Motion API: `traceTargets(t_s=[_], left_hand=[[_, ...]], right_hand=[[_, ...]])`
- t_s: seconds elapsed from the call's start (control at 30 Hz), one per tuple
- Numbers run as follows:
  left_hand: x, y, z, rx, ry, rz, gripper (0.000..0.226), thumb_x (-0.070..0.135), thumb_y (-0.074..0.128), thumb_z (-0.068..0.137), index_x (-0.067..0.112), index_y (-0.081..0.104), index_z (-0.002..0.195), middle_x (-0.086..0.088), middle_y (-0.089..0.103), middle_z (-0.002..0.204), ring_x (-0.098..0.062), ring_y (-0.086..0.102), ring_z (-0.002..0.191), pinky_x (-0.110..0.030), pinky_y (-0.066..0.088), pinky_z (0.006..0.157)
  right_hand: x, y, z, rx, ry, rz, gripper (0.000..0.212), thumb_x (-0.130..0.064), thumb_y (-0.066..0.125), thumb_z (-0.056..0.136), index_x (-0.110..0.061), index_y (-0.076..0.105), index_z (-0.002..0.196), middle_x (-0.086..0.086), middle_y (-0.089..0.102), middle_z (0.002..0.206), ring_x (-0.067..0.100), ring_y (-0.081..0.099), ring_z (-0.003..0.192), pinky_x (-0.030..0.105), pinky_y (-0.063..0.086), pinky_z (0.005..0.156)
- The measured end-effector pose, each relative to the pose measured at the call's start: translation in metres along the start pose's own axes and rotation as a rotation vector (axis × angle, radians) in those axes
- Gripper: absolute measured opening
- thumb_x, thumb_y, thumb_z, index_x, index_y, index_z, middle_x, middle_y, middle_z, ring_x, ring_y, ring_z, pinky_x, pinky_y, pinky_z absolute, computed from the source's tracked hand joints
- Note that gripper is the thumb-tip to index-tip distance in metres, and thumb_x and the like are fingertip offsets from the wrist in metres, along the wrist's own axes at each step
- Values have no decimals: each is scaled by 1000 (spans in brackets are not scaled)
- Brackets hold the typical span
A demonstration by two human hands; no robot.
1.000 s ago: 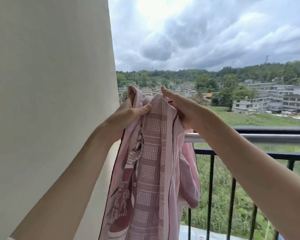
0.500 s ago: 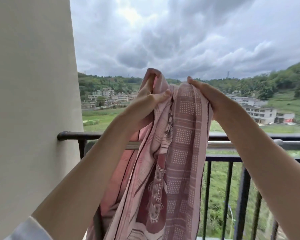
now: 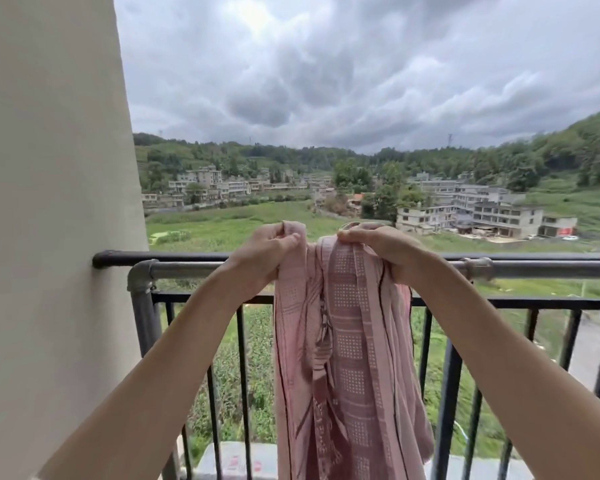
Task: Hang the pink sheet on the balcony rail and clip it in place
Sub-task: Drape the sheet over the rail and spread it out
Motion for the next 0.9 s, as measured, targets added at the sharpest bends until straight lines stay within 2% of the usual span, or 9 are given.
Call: traceTargets(t_s=[0.07,0.17,0.23,0.3,0.37,0.5,0.67,0.77,0.9], left_hand=[[6,-4,0,-1,43,-58,25,2,37,97,8,58,84,-9,60,80,-19,58,73,-36,52,72],[5,-12,-4,5,59,-144,22,1,41,95,4,62,97,-7,63,79,-17,61,73,-37,55,71],[-7,-12,-10,2,22,-118,21,1,44,94,3,64,99,-1,66,71,-12,62,64,-27,56,59],[-24,-9,-18,-5,-42,-99,20,0,47,92,5,67,96,-2,68,74,-13,64,67,-24,56,59],[-36,-10,-24,6,-86,-114,19,0,51,90,4,67,98,-5,68,82,-16,63,72,-23,56,60],[-44,-27,-25,102,-157,-188,15,4,55,88,5,66,98,-4,69,78,-15,64,68,-22,56,56],[-51,-35,-25,174,-264,-323,11,9,53,91,7,64,91,-2,68,65,-12,63,52,-21,54,49],[-54,-34,-26,176,-324,-355,14,11,53,91,6,65,85,-6,65,67,-11,61,47,-19,51,41],[-64,-25,-32,0,-453,-259,22,23,53,91,7,63,80,-6,63,65,-13,58,53,-23,51,49]], right_hand=[[-6,-14,-3,80,-64,-27,9,-10,65,82,-12,66,73,5,64,73,18,60,64,25,51,61],[-10,-49,-22,262,-124,-95,9,-8,64,80,0,67,76,4,65,76,17,59,70,17,47,55],[-2,-64,-41,428,-81,-340,26,-19,65,82,7,67,81,12,68,82,19,57,74,24,46,65],[7,-64,-59,583,-44,-593,33,-35,65,83,-2,65,82,13,66,91,23,57,80,31,44,72],[10,-55,-69,707,-41,-741,47,-47,65,80,-6,55,101,12,58,108,30,56,96,38,47,81],[-3,-42,-80,881,-116,-956,65,-49,62,82,-1,42,121,14,40,124,31,40,118,46,38,99],[2,-10,-78,945,-259,-987,58,-42,62,85,4,49,118,16,44,128,31,42,120,42,35,102],[3,9,-81,987,-475,-886,36,-32,64,84,-1,55,100,15,52,113,32,50,109,44,40,99],[6,49,-64,637,-709,-811,28,-27,50,90,-3,56,101,13,55,111,26,54,103,38,48,89]])
Point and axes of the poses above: each hand's wrist, its own z-axis towards the middle knuckle, its own y-axis out of the palm, x = y × z, the point moved 5 cm from there along z, towards the middle knuckle
